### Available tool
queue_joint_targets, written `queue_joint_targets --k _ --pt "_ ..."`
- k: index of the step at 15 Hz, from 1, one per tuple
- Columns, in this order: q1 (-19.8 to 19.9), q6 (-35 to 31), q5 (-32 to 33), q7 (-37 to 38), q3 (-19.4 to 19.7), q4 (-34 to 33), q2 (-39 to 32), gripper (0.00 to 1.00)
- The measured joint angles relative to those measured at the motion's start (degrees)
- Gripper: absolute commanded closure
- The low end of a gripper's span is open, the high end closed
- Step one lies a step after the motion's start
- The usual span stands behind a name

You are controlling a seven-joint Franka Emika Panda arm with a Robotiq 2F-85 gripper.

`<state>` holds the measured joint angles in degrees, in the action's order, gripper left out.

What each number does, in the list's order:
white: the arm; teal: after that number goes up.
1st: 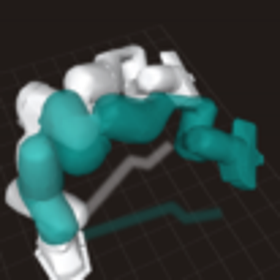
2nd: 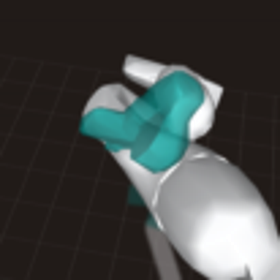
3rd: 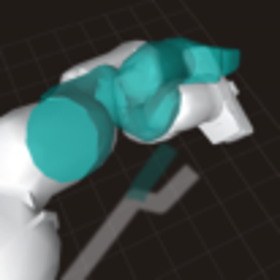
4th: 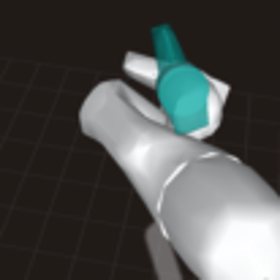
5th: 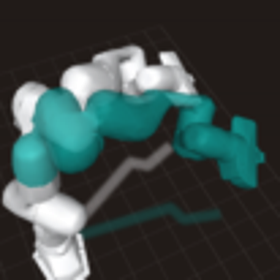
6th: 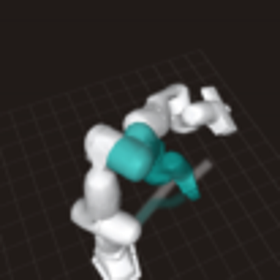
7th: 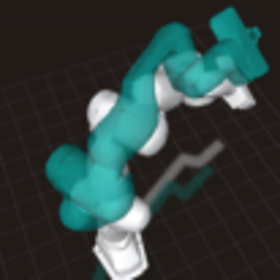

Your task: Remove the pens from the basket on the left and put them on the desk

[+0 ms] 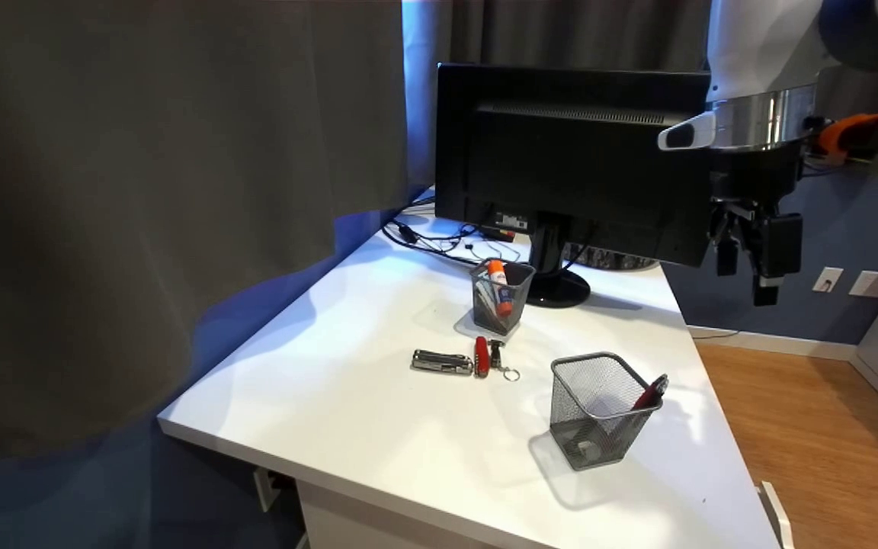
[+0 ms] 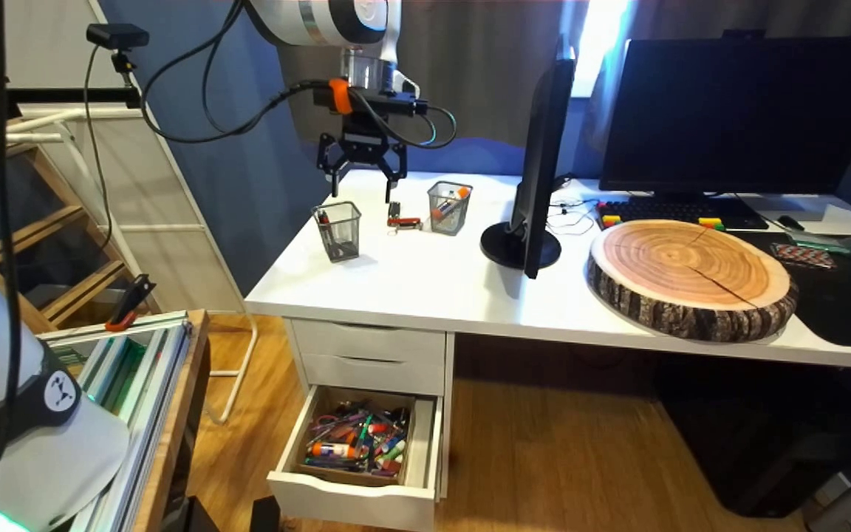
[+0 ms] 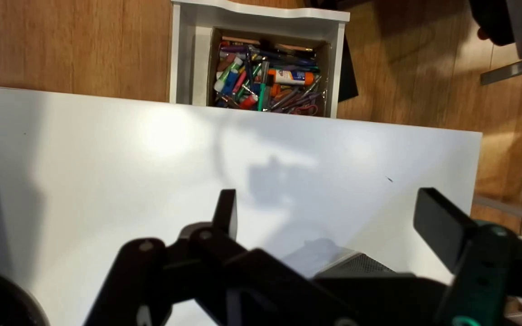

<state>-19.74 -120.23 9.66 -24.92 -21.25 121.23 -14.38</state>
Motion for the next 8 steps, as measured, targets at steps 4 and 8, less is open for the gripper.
queue_joint_targets --k 4,8 --pt "0.11 -2.33 -1.06 -4.52 -0.83 0.23 0.07 0.0" --pt "0.12 -8.92 -5.67 -14.42 -4.04 2.71 0.78 0.0"
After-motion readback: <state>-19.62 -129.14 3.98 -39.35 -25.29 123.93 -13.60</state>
